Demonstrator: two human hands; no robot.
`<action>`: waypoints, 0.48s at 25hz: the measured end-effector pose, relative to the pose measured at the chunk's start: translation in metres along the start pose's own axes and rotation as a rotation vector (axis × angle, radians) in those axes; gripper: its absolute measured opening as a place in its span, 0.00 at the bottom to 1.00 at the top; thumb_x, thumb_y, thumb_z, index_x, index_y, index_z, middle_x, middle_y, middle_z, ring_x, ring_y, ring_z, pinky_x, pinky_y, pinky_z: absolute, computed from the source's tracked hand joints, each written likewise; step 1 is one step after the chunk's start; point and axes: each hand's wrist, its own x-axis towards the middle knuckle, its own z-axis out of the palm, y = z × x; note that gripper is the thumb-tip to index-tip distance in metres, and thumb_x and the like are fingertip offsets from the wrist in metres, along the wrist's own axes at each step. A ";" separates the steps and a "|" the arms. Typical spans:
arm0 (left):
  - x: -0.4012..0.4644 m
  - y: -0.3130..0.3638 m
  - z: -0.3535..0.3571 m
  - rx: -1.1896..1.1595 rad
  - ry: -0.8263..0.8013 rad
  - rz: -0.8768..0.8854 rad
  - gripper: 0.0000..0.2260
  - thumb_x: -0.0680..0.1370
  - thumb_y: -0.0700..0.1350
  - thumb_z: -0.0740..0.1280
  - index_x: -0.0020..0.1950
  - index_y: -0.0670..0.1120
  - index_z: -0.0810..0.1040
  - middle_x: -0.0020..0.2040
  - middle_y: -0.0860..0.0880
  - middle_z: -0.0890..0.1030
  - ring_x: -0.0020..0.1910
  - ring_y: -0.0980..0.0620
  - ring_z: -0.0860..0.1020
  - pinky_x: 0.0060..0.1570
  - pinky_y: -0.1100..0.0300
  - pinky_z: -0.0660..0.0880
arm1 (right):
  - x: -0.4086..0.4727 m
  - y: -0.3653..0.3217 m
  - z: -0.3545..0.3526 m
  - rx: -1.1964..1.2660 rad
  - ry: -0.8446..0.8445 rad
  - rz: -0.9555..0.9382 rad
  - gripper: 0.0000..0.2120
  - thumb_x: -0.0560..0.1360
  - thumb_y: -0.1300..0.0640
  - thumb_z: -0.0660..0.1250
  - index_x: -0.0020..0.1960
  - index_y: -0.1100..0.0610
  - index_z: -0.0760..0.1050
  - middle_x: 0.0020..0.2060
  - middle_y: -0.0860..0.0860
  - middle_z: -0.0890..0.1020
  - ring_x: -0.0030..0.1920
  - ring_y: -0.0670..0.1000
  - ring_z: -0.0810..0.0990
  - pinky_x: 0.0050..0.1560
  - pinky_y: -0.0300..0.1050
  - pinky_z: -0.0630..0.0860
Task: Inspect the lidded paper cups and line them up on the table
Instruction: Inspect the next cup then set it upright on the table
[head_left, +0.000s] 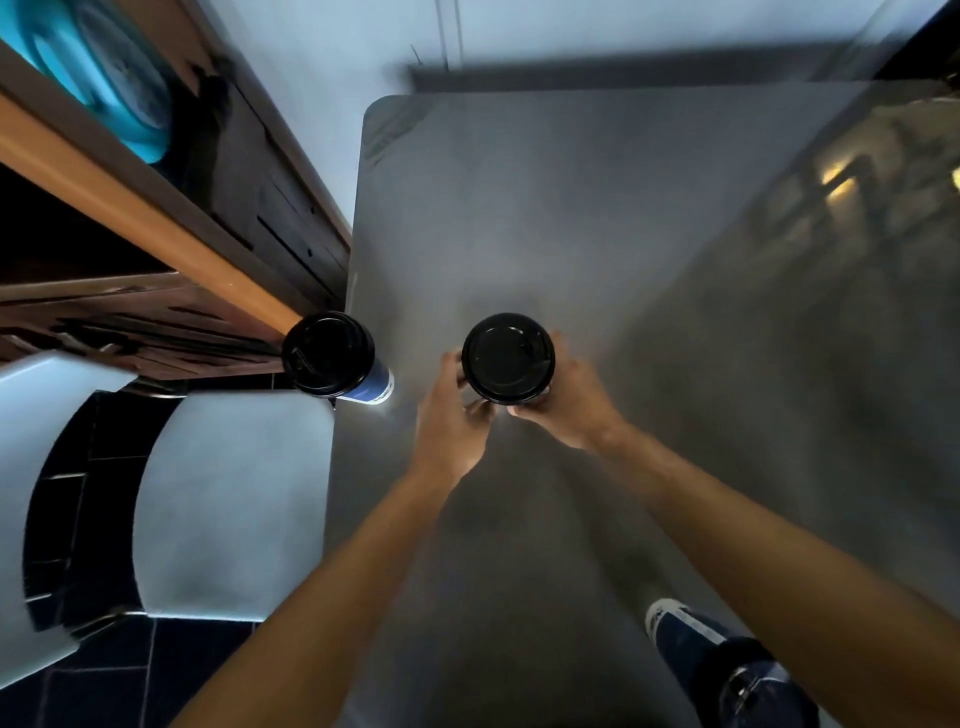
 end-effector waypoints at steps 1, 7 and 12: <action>0.000 0.000 0.001 0.000 0.003 -0.007 0.23 0.74 0.31 0.73 0.67 0.44 0.74 0.51 0.55 0.79 0.55 0.56 0.78 0.47 0.80 0.70 | 0.001 0.001 0.001 -0.005 -0.005 0.007 0.33 0.69 0.64 0.78 0.69 0.58 0.66 0.53 0.48 0.79 0.52 0.47 0.76 0.39 0.20 0.68; 0.003 -0.002 0.003 -0.035 -0.004 -0.052 0.25 0.74 0.30 0.73 0.68 0.45 0.73 0.55 0.53 0.81 0.58 0.55 0.79 0.46 0.80 0.70 | 0.006 0.007 0.006 0.040 -0.004 0.046 0.32 0.69 0.66 0.77 0.68 0.58 0.67 0.52 0.46 0.78 0.52 0.47 0.76 0.39 0.19 0.68; 0.002 -0.007 0.000 0.022 -0.051 -0.141 0.31 0.74 0.33 0.70 0.74 0.52 0.68 0.64 0.53 0.80 0.66 0.54 0.77 0.59 0.68 0.74 | 0.005 0.011 0.008 0.083 -0.056 0.067 0.41 0.67 0.62 0.78 0.75 0.53 0.64 0.62 0.46 0.76 0.60 0.50 0.79 0.52 0.26 0.74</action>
